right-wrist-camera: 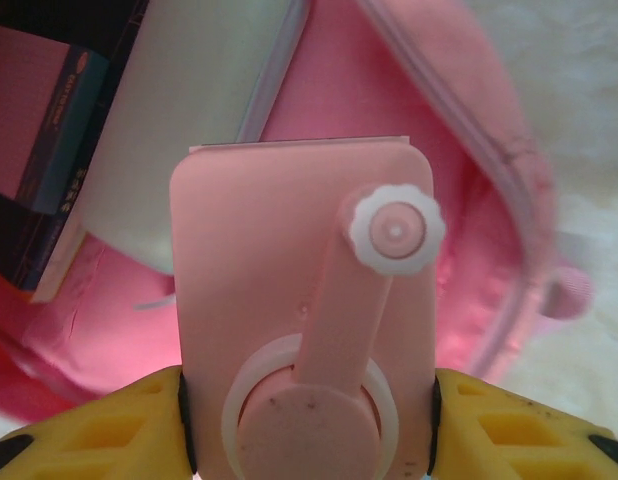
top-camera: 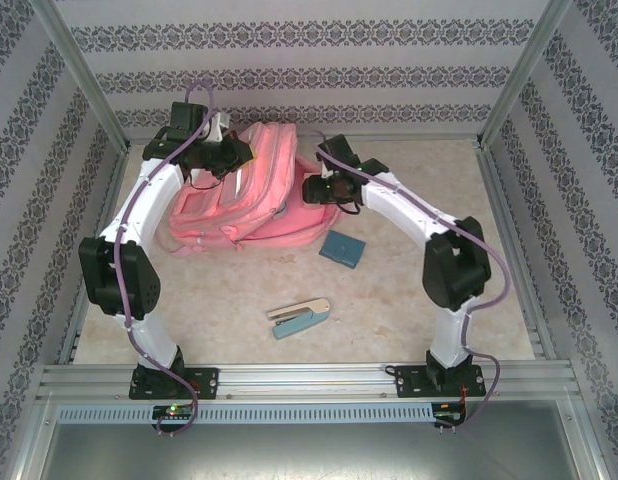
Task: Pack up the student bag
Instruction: Place the loose stationery in the student bag.
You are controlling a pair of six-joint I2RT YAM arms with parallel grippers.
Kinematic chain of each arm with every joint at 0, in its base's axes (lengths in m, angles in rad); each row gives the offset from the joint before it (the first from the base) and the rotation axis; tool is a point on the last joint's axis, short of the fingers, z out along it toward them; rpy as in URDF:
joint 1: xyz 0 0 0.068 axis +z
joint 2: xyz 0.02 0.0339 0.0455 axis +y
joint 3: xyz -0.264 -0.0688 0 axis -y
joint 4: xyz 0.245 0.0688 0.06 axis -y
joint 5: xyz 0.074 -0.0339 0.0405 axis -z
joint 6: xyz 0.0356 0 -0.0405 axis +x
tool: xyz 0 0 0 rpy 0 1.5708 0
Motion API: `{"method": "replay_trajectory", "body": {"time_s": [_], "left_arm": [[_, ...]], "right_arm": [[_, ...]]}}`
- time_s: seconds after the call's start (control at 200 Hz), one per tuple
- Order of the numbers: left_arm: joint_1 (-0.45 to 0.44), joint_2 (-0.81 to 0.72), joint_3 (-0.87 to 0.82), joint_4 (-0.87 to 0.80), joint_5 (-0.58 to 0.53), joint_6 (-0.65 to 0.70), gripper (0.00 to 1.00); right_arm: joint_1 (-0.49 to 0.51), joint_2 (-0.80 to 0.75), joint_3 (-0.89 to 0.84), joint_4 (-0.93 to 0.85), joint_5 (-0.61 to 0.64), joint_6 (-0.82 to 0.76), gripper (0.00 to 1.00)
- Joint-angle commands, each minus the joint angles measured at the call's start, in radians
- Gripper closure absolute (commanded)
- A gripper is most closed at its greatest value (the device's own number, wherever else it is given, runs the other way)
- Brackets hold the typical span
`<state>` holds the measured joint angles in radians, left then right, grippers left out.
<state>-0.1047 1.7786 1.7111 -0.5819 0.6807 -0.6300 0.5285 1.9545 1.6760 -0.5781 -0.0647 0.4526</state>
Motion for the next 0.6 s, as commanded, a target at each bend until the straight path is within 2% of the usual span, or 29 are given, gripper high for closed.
{"method": "replay_trajectory", "body": {"time_s": [0.0, 0.115, 0.38, 0.5, 0.595], "left_arm": [[-0.009, -0.074, 0.004, 0.053, 0.043, -0.019, 1.0], [-0.008, -0.085, 0.002, 0.047, 0.048, -0.019, 1.0], [-0.013, -0.093, -0.022, 0.063, 0.056, -0.028, 1.0], [-0.015, -0.09, -0.022, 0.062, 0.057, -0.027, 1.0], [-0.015, -0.086, -0.019, 0.056, 0.056, -0.021, 1.0]], "right_arm": [[0.01, 0.086, 0.087, 0.048, 0.051, 0.089, 0.53], [-0.004, 0.147, 0.118, 0.13, 0.02, 0.129, 0.52], [-0.08, 0.23, 0.048, 0.447, -0.161, 0.372, 0.51], [-0.086, 0.29, 0.093, 0.471, -0.21, 0.412, 0.48], [-0.088, 0.331, 0.147, 0.407, -0.248, 0.413, 0.39]]}}
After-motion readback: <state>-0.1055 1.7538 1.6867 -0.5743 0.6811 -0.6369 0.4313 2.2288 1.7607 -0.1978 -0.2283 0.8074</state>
